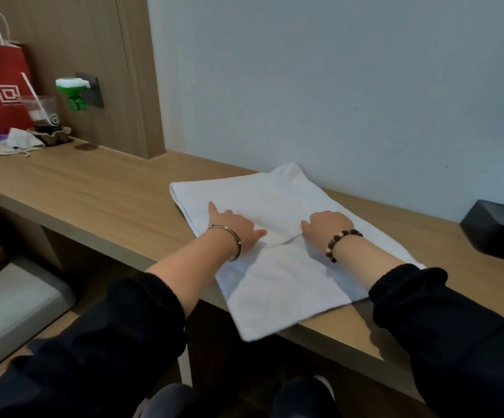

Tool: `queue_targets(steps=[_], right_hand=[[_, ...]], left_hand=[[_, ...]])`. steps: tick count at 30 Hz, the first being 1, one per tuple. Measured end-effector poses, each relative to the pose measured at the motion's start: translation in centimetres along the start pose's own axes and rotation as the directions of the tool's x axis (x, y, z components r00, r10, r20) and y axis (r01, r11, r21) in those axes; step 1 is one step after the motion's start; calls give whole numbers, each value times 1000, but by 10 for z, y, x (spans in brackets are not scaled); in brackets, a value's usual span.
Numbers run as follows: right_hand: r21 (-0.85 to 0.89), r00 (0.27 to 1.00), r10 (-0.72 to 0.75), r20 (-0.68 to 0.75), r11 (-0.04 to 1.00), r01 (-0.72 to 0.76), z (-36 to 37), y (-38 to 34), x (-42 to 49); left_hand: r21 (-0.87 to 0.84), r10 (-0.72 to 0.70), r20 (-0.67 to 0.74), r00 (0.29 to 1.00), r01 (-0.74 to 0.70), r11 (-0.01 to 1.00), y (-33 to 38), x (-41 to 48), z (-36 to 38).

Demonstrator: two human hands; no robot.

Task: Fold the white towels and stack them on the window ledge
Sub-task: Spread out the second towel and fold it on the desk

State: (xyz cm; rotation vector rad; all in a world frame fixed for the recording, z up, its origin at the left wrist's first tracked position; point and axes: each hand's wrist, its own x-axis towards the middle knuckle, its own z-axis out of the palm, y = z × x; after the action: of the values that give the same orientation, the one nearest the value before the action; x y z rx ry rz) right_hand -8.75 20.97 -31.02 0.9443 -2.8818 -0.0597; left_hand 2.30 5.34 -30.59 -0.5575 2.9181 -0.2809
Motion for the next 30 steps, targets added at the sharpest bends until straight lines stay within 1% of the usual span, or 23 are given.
queue_targets(steps=[1,3,4,5,7,8,9,10,12,13,15,17,18,19,20,21,22,23,25,26,27,28,30], right_hand=[[62,1000,-2,-22,998,3,0,-7,-1],[317,997,12,-77,948,13,6,-17,-2],[425,993,25,-114,905,26,10,-19,-2],[466,988,31,-152,884,44,14,-19,-2],[376,971,57,-234,926,36,20,-12,-2],[312,964,83,-251,950,-1,22,-7,0],[276,965,116,-233,960,-48,24,-1,3],[271,969,162,-188,957,-107,25,4,6],[335,960,262,-95,917,-217,26,15,13],[379,951,299,-80,892,-248,26,20,16],[436,936,330,-125,866,-247,25,27,22],[396,904,325,-277,896,-201,19,32,24],[367,860,307,-408,918,-153,15,36,24],[314,799,255,-545,945,-88,12,40,22],[242,718,187,-671,970,-26,11,43,18],[172,666,112,-737,985,24,11,45,13],[122,673,50,-738,991,61,16,47,8],[114,747,14,-664,990,82,20,47,3],[155,922,12,-387,987,52,32,45,-4],[194,966,29,-257,981,22,39,47,-3],[229,984,45,-171,973,-5,40,48,-2],[264,989,55,-138,964,-16,40,48,-1],[290,987,76,-144,957,-31,40,46,1]], left_hand=[[22,-64,35,997,63,998,-8,6,0],[48,-200,104,974,196,979,-20,15,3],[37,-245,125,961,242,970,-23,18,5],[-5,-257,134,957,260,966,-23,19,9],[-172,-199,91,976,212,962,-19,21,19],[-253,-154,63,986,165,953,-15,22,24],[-301,-118,43,992,126,945,-12,21,28],[-317,-96,30,995,101,943,-9,22,32],[-304,-84,13,996,84,949,-9,24,38],[-298,-84,4,996,81,951,-10,26,40],[-298,-83,-13,996,75,952,-13,28,45],[-300,-90,-17,996,81,950,-14,31,46],[-305,-97,-17,995,87,948,-14,33,46],[-314,-108,-16,994,97,944,-15,34,46],[-327,-122,-26,992,107,939,-16,35,46],[-342,-139,-39,990,117,932,-17,37,46],[-357,-159,-60,986,127,925,-19,39,46],[-364,-181,-77,980,142,920,-21,40,45],[-379,-223,-101,970,170,910,-22,41,41],[-399,-238,-110,965,176,900,-22,41,40],[-431,-252,-118,960,179,884,-23,40,39],[-471,-269,-137,953,177,864,-24,39,38],[-522,-310,-225,924,154,839,-29,36,35]])
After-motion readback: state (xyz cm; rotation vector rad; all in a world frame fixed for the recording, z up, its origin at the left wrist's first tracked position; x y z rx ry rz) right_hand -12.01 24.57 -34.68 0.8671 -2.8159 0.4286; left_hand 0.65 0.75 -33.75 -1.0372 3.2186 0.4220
